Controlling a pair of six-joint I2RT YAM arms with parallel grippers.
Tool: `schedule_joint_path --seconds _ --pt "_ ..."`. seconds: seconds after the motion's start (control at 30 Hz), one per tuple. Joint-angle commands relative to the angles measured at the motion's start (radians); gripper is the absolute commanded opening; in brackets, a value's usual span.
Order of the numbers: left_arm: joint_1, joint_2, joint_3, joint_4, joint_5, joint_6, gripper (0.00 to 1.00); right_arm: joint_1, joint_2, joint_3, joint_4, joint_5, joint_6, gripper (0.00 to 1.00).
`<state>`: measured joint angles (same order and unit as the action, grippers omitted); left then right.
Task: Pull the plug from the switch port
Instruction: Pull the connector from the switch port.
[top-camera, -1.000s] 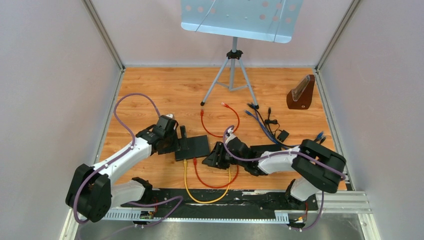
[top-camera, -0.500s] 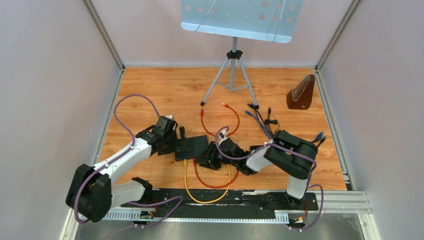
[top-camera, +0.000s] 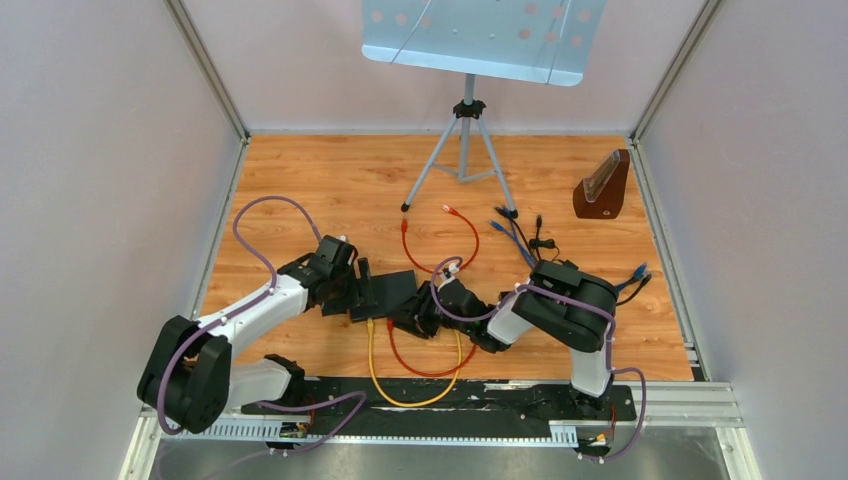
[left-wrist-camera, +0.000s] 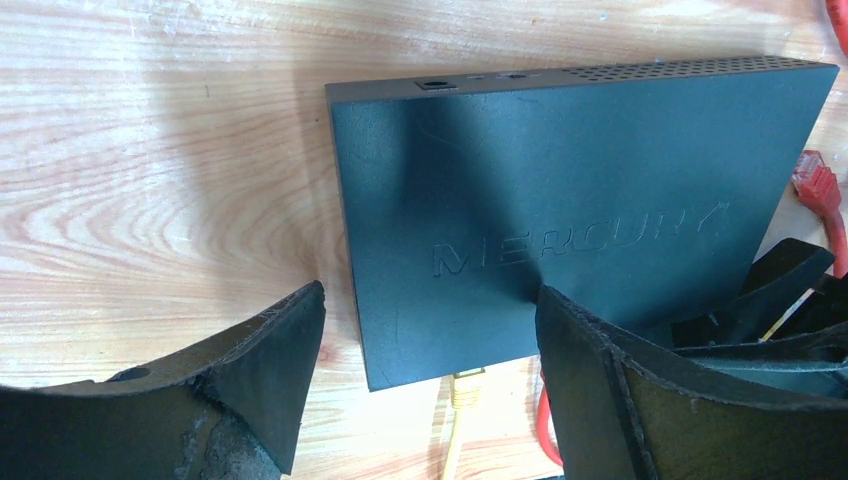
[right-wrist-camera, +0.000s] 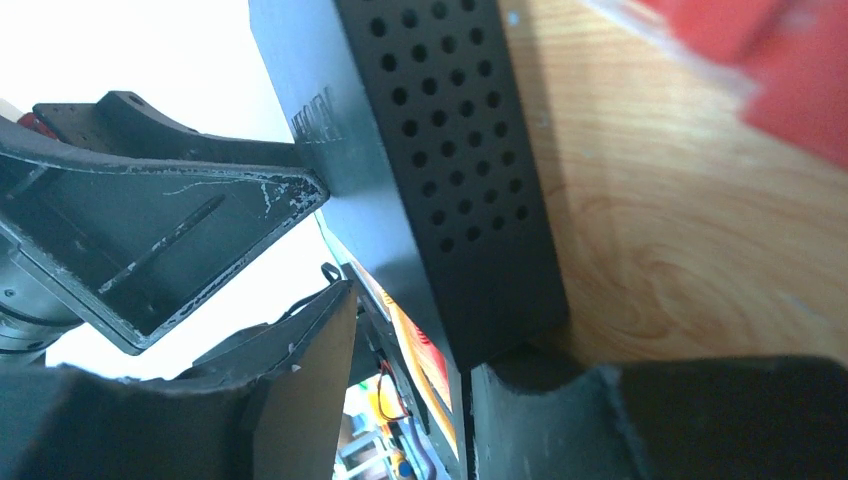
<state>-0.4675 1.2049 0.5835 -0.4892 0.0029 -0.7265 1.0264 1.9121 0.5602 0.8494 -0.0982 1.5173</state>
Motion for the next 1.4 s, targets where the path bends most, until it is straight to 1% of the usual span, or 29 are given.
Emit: schedule_joint_path --seconds 0.0,0.07,0.13,0.2,0.23,0.3,0.33,0.37,0.4,0.53,0.63,0.73,0.8,0.9,0.93,1.03,1.1,1.13,1.27,1.37 --pt "0.006 0.021 -0.008 -0.012 -0.017 -0.002 0.83 0.001 0.046 -0.053 -0.093 0.096 0.077 0.41" --pt "0.006 0.019 -0.012 -0.014 -0.013 0.000 0.82 0.001 0.035 -0.036 -0.135 0.097 0.054 0.39" --pt "0.006 0.017 -0.014 -0.012 -0.010 0.001 0.80 0.002 0.033 -0.015 -0.157 0.087 0.025 0.33" --pt "0.006 0.018 -0.014 -0.010 -0.009 0.002 0.80 0.003 0.037 -0.005 -0.154 0.074 0.008 0.28" --pt "0.007 0.020 -0.014 -0.009 -0.009 0.003 0.79 0.003 0.040 -0.002 -0.148 0.069 0.002 0.27" --pt "0.006 0.022 -0.012 -0.007 -0.009 0.005 0.79 0.003 0.047 0.008 -0.136 0.052 -0.018 0.28" --pt "0.006 0.023 -0.011 -0.007 -0.009 0.006 0.79 0.003 0.050 0.016 -0.143 0.047 -0.027 0.31" --pt "0.006 0.024 -0.010 -0.004 0.000 0.008 0.79 0.003 0.052 0.028 -0.164 0.046 -0.029 0.36" --pt "0.006 0.024 -0.010 -0.003 0.006 0.010 0.79 0.001 0.057 0.034 -0.182 0.046 -0.021 0.40" --pt "0.006 0.019 -0.011 -0.003 0.012 0.013 0.79 -0.010 0.066 0.013 -0.170 0.045 0.032 0.43" --pt "0.006 0.014 -0.013 -0.002 0.013 0.013 0.79 -0.014 0.069 0.015 -0.181 0.042 0.036 0.40" --pt "0.006 0.013 -0.011 0.000 0.017 0.014 0.78 -0.017 0.073 0.015 -0.187 0.034 0.038 0.30" --pt "0.006 0.013 -0.011 0.000 0.020 0.015 0.78 -0.019 0.077 0.016 -0.192 0.024 0.041 0.26" --pt "0.006 0.012 -0.012 0.000 0.020 0.018 0.78 -0.024 0.074 0.010 -0.200 0.021 0.050 0.26" --pt "0.006 0.012 -0.013 0.000 0.020 0.019 0.78 -0.025 0.070 0.007 -0.201 0.023 0.051 0.27" --pt "0.006 0.010 -0.015 0.000 0.022 0.023 0.77 -0.026 0.047 0.004 -0.243 0.043 0.063 0.37" --pt "0.006 0.009 -0.015 -0.003 0.021 0.028 0.77 -0.028 0.034 0.003 -0.268 0.056 0.069 0.40" --pt "0.006 0.009 -0.015 -0.004 0.019 0.031 0.77 -0.030 0.029 0.003 -0.283 0.063 0.074 0.40" --pt "0.006 0.010 -0.016 -0.003 0.017 0.030 0.77 -0.045 0.031 0.018 -0.317 0.042 0.067 0.31" --pt "0.006 0.012 -0.015 0.000 0.019 0.031 0.77 -0.046 0.033 0.027 -0.326 0.028 0.051 0.28"
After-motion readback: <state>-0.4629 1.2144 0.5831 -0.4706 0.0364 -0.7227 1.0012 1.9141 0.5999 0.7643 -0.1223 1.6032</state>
